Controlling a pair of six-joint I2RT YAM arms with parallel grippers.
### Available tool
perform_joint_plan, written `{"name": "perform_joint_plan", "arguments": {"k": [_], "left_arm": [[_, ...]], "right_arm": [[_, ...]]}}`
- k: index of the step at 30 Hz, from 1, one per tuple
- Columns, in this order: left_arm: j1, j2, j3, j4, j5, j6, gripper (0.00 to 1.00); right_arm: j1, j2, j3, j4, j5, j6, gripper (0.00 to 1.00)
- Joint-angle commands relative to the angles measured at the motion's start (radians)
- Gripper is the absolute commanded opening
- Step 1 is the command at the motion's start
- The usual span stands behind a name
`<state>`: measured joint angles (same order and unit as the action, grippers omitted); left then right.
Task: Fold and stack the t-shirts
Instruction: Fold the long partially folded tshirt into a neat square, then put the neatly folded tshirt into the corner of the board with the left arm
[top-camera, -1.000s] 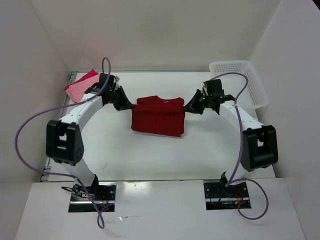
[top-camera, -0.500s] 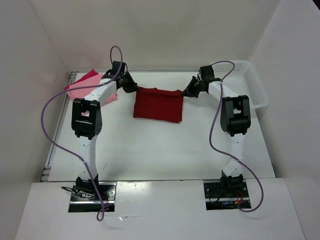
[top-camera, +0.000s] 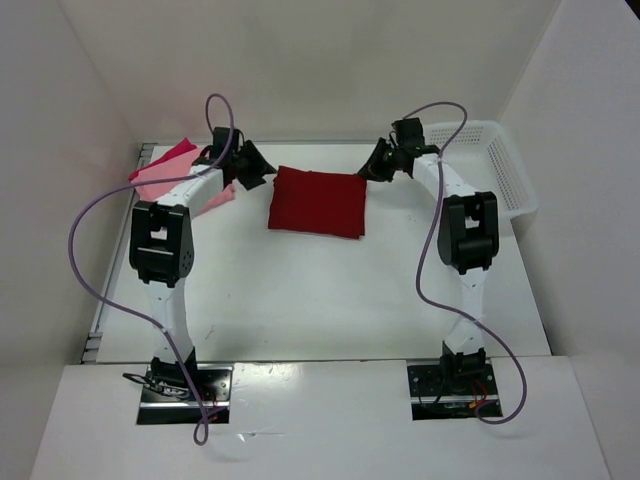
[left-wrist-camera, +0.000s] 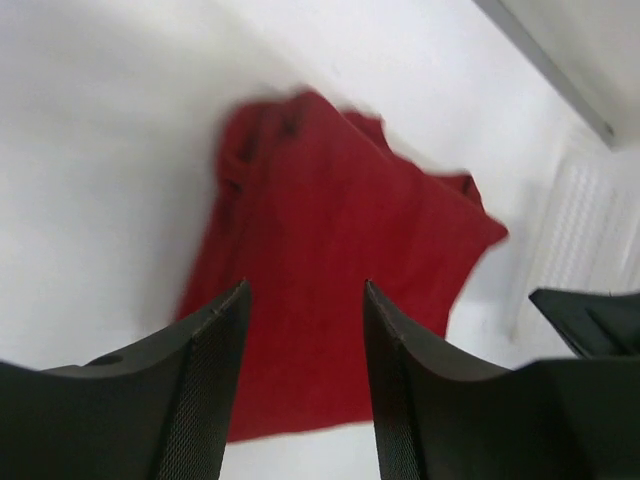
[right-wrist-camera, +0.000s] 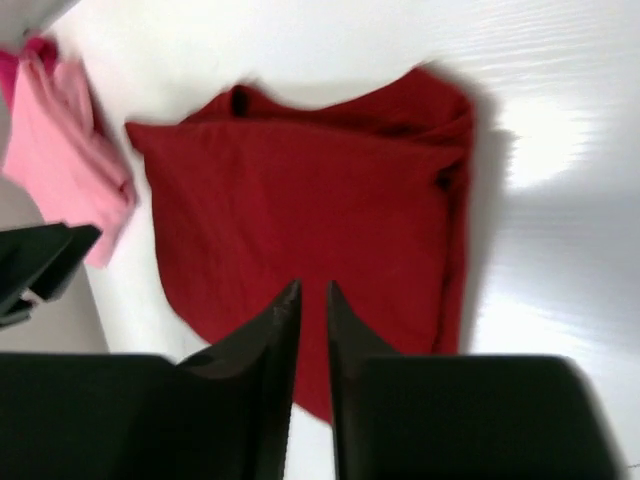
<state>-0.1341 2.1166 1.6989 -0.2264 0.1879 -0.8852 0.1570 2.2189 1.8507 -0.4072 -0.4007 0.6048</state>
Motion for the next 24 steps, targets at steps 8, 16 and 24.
{"name": "perform_joint_plan", "arguments": {"k": [8,16,24], "left_arm": [[-0.076,0.069,-0.177,0.073,0.099,0.040,0.55],[-0.145,-0.156,-0.540,0.142,0.208,-0.037,0.60],[-0.139,-0.501,-0.734,0.072,0.159,-0.031,0.92]], "right_arm": [[0.147,-0.013,-0.109,0.019,-0.023,-0.027,0.08],[0.205,-0.080,-0.381,0.096,0.086,0.007,0.06],[0.205,-0.172,-0.389,0.045,0.088,-0.040,0.13]]}}
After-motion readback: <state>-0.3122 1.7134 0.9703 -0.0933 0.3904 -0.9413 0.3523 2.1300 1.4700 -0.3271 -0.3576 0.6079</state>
